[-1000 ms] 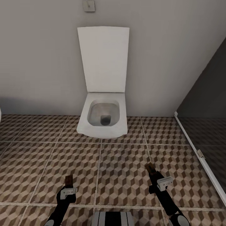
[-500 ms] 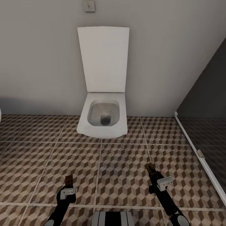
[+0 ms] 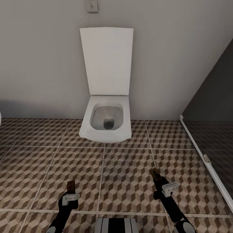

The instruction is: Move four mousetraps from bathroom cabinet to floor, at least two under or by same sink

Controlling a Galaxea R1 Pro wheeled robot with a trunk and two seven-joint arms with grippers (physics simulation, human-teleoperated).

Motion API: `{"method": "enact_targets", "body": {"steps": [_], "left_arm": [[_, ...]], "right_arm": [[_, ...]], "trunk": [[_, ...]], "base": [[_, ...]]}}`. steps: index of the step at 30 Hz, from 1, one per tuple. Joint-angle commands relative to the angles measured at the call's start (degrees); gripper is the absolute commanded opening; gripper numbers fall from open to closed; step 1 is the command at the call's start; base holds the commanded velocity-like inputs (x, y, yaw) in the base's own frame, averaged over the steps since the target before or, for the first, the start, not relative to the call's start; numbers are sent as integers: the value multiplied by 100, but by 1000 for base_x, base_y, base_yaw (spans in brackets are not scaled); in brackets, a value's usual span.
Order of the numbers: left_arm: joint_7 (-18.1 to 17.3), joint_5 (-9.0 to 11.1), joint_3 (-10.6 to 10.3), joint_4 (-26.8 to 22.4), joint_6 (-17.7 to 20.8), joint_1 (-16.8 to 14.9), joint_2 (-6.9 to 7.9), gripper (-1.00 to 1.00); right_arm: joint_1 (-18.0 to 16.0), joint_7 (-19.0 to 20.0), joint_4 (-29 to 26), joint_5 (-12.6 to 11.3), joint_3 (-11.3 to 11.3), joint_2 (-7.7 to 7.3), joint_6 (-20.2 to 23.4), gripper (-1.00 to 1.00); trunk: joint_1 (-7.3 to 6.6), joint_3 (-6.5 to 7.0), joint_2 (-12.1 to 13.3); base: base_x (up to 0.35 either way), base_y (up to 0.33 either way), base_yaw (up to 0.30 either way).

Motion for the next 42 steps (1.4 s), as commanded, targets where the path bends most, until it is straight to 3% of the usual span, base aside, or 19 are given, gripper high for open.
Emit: {"method": "enact_targets", "body": {"steps": [1, 4, 10, 15, 22, 37, 42], "left_arm": [[2, 48, -36, 1, -18, -4, 5, -100], [3, 51, -27, -2, -10, -2, 0, -100], [2, 31, -36, 4, -10, -1, -218, -100], [7, 5, -45, 1, 14, -3, -260, -100], [18, 0, -29, -60, 500, -2, -313, -100], [19, -1, -15, -123, 622, -3, -240, -100], [50, -1, -14, -487, 646, -2, -241, -100]], "right_arm": [[-2, 23, 3, -32, 7, -3, -12, -100], [-2, 21, 41, -27, -13, -6, 27, -100], [-9, -48, 233, -26, -34, -24, 68, -100], [-11, -158, 262, -31, -36, -27, 142, -100], [-11, -188, 283, -33, -37, -27, 171, -100], [-60, -191, 267, -62, -28, 30, 257, -100], [-121, -194, 224, -69, -28, 61, 273, -100]], "trunk": [[-1, -3, -1], [-1, -3, -1], [-1, -3, -1], [-1, -3, -1], [-1, -3, -1], [-1, -3, -1], [-1, -3, -1]], "base": [[0, 0, 0], [0, 0, 0], [0, 0, 0], [0, 0, 0], [0, 0, 0], [0, 0, 0], [0, 0, 0]]}}
